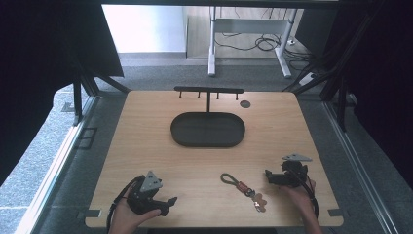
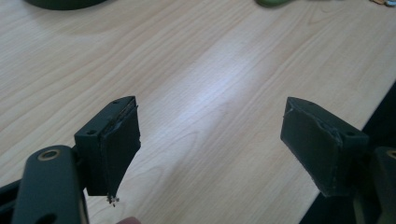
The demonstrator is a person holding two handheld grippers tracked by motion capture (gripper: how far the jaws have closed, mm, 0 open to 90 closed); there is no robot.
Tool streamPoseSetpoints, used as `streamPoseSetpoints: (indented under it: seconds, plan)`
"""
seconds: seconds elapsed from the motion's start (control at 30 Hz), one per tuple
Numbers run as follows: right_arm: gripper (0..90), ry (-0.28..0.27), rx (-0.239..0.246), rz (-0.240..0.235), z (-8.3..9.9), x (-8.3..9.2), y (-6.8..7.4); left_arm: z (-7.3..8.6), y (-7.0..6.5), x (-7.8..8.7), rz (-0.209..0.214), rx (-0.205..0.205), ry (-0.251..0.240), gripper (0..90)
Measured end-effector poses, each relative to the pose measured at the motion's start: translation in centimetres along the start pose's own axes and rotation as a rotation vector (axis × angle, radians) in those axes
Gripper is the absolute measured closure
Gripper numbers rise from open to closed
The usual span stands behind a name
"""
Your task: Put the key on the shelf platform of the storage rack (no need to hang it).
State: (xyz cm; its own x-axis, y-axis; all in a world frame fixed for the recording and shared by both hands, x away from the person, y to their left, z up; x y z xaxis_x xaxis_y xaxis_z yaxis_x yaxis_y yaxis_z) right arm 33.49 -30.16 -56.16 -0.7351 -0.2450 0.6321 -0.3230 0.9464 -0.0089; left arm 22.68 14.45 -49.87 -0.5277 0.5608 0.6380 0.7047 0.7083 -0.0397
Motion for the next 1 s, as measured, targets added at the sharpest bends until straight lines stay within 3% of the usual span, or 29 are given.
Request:
streamPoseSetpoints:
  seconds: [0.07,0.27,0.37,0.43,0.57,1.0]
  plan:
    - [13.5,0.001,0.005,-0.013,0.2,0.8,-0.4,0.2,0.4,0.1,-0.014,0.013,-0.011,20.3]
    - [14.6,-0.024,-0.005,-0.033,0.8,2.7,-1.7,0.6,0.4,0.1,-0.025,0.000,-0.005,20.8]
    - [15.0,-0.037,0.004,-0.029,0.8,3.1,-1.6,0.5,0.0,0.3,-0.015,-0.011,-0.013,20.8]
    - [16.8,-0.059,-0.008,-0.059,0.7,3.6,-1.5,0.4,-0.2,0.4,-0.002,-0.012,-0.026,20.8]
    - [18.6,-0.061,0.002,-0.071,0.7,3.6,-1.5,0.3,-0.2,0.3,-0.027,-0.029,-0.013,21.1]
    - [24.7,-0.053,0.018,-0.115,0.6,3.7,-1.0,0.3,-0.5,-0.1,-0.012,-0.025,-0.013,21.4]
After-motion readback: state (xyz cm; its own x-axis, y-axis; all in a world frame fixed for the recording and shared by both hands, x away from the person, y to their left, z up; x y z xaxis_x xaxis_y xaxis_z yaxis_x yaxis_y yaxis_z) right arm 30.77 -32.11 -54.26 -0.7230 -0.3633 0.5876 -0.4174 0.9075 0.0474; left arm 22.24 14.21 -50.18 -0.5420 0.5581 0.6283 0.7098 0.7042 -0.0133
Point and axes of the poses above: each handheld gripper's, and its own axes: x roughly backward along the jaws, z roughly out of its underside, y roughly to its left, the point moved 3 cm from there along -x, roughly forward along the jaws, and after that the axes turned 8 degrees about -y, right-handed, at the moved point
